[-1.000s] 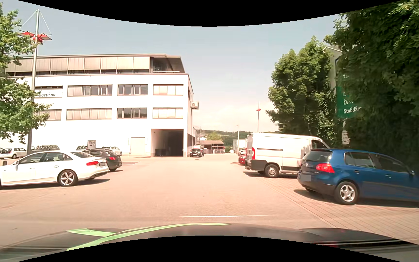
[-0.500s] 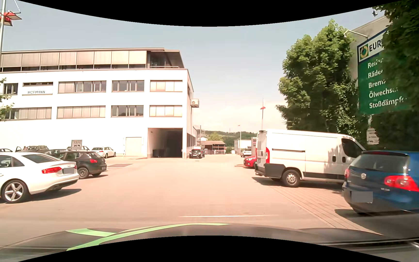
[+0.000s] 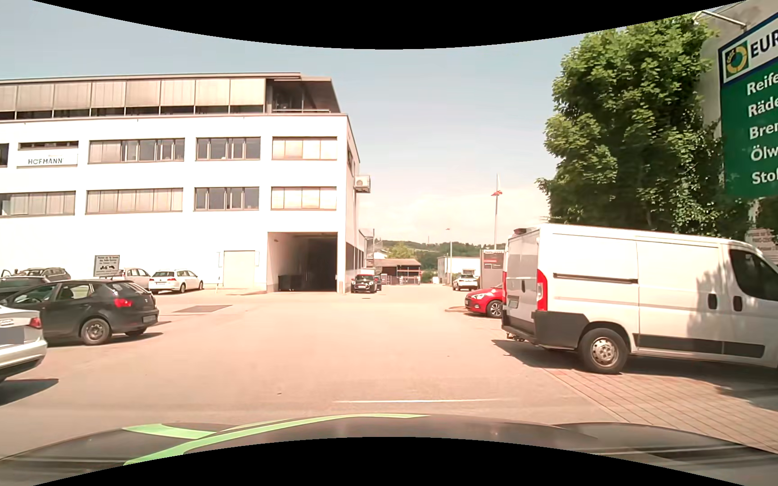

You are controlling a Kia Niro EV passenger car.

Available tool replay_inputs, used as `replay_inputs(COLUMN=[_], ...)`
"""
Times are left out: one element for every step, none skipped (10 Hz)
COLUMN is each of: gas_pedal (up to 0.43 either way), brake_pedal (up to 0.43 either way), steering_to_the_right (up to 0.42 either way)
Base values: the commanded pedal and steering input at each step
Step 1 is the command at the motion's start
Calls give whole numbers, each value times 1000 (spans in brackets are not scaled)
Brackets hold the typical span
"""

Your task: Follow the waypoints while adhering to traffic rules and regulations

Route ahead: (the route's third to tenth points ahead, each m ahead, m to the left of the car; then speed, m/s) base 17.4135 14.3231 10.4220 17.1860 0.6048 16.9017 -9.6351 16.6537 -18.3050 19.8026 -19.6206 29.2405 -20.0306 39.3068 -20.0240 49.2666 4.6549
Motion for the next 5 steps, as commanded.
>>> replay_inputs(gas_pedal=[0,0,0,0,0], brake_pedal=[0,0,0,0,0], steering_to_the_right=[-15,-15,-15,-15,-16])
